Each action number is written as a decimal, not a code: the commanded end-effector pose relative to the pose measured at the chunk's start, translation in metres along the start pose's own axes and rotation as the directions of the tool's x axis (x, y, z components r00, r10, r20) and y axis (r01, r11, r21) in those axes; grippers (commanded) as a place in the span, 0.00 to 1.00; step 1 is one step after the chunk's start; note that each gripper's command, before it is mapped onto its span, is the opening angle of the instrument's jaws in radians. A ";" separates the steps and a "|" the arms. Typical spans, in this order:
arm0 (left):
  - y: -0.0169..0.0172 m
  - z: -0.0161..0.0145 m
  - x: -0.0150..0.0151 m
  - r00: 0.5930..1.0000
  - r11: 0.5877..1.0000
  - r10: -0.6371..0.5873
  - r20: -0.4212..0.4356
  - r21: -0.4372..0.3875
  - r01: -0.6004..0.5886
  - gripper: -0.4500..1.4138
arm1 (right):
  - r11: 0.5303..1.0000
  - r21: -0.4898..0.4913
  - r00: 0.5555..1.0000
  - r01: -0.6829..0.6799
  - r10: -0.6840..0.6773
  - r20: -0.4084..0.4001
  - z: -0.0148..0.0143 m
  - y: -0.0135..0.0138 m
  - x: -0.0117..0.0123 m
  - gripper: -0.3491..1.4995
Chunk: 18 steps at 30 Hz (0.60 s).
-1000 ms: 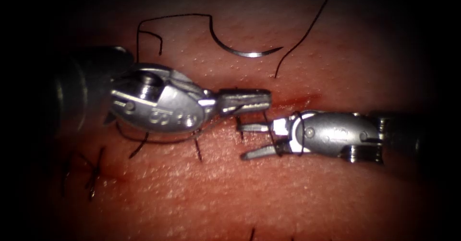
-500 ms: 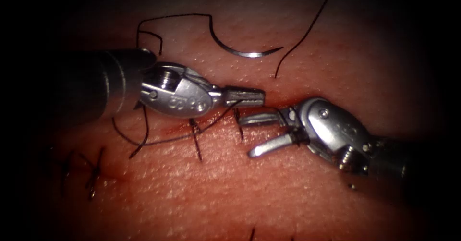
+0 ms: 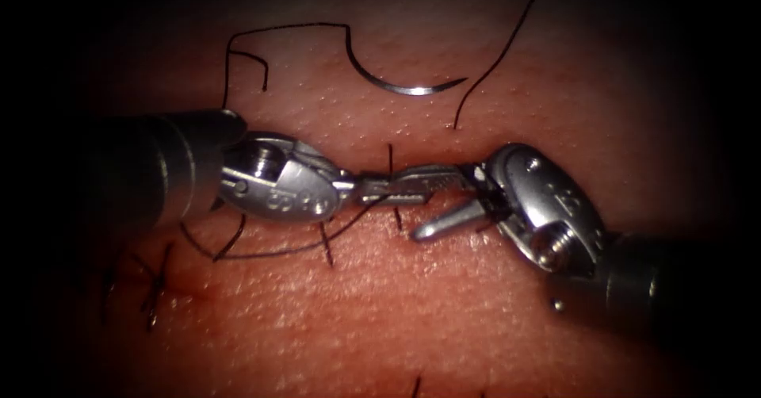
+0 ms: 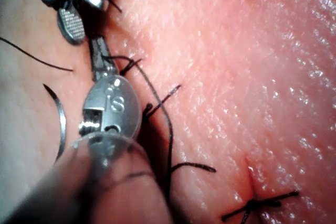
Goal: Wound Closure
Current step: Wrap needle around right driver counter-clockwise two times, then pick up suture tail with right jaws
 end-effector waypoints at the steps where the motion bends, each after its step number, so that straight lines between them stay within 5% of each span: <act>1: -0.0001 0.0008 -0.0006 1.000 1.000 0.004 0.005 0.004 -0.004 0.00 | 0.999 -0.044 1.000 0.020 -0.019 0.020 -0.0001 0.0007 -0.0003 0.74; 6: 0.0007 0.0015 -0.0007 1.000 1.000 0.012 0.022 0.007 -0.012 0.00 | 0.967 -0.252 0.996 -0.045 0.064 0.065 -0.0013 0.0009 0.0001 0.63; 13: 0.0020 0.0030 -0.0004 0.999 1.000 0.023 0.048 0.017 -0.024 0.00 | 0.896 -0.421 0.983 -0.143 0.180 0.048 -0.0025 0.0012 0.0007 0.56; 18: 0.0029 0.0050 -0.0001 0.997 0.999 0.030 0.076 0.012 -0.031 0.00 | 0.788 -0.583 0.968 -0.199 0.251 0.008 -0.0029 0.0012 0.0008 0.61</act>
